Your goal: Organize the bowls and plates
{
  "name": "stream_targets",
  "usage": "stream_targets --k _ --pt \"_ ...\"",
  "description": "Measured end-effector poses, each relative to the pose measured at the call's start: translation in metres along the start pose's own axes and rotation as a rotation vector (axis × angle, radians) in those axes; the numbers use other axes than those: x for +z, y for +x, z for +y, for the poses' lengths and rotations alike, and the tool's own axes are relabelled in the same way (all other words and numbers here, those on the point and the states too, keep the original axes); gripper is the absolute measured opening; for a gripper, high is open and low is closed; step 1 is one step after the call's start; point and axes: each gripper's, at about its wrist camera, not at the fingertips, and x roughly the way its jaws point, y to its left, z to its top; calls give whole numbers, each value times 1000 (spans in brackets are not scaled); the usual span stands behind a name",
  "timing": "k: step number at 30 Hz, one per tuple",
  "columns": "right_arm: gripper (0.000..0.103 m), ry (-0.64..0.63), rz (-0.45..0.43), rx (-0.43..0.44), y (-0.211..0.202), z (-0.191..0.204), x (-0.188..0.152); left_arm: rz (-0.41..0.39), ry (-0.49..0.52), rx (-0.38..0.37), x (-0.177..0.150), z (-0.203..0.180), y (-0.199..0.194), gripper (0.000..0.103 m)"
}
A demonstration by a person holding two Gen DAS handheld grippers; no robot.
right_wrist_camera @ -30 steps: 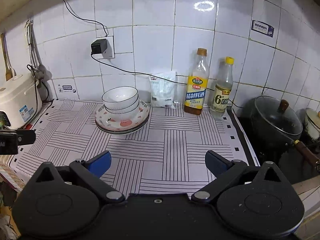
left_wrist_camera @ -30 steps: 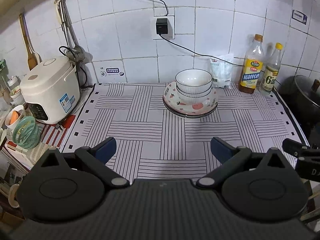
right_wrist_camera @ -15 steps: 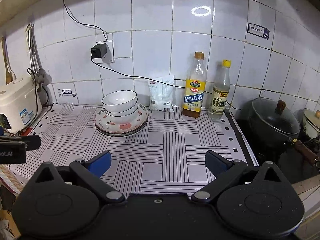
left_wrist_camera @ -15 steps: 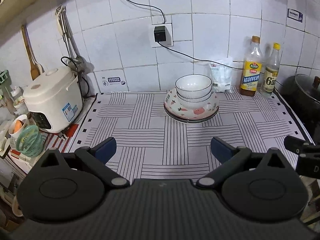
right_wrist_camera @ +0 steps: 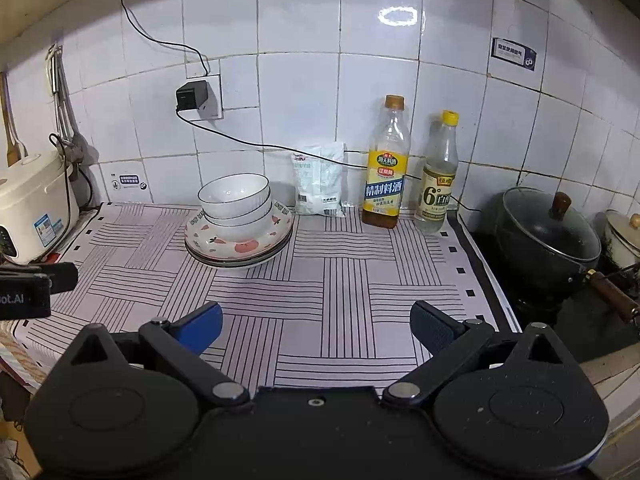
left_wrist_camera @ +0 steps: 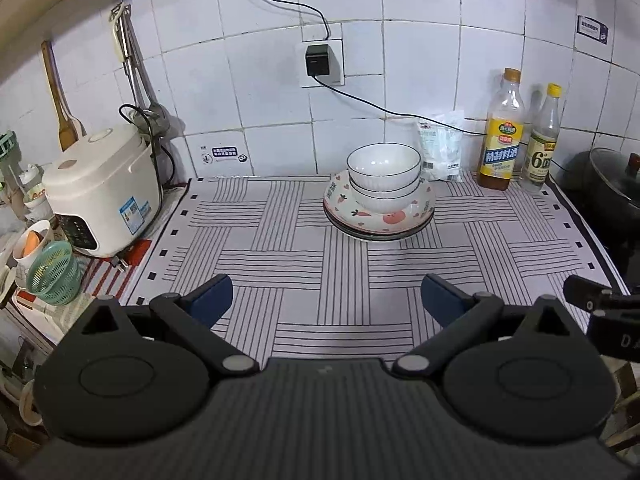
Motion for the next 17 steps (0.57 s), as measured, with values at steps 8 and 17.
stream_targets --k 8,17 --pt "101 3 2 -6 -1 0 -2 3 -7 3 -3 -1 -2 102" --pt "101 6 0 -11 -2 0 -3 -1 -10 -3 -4 0 -3 102"
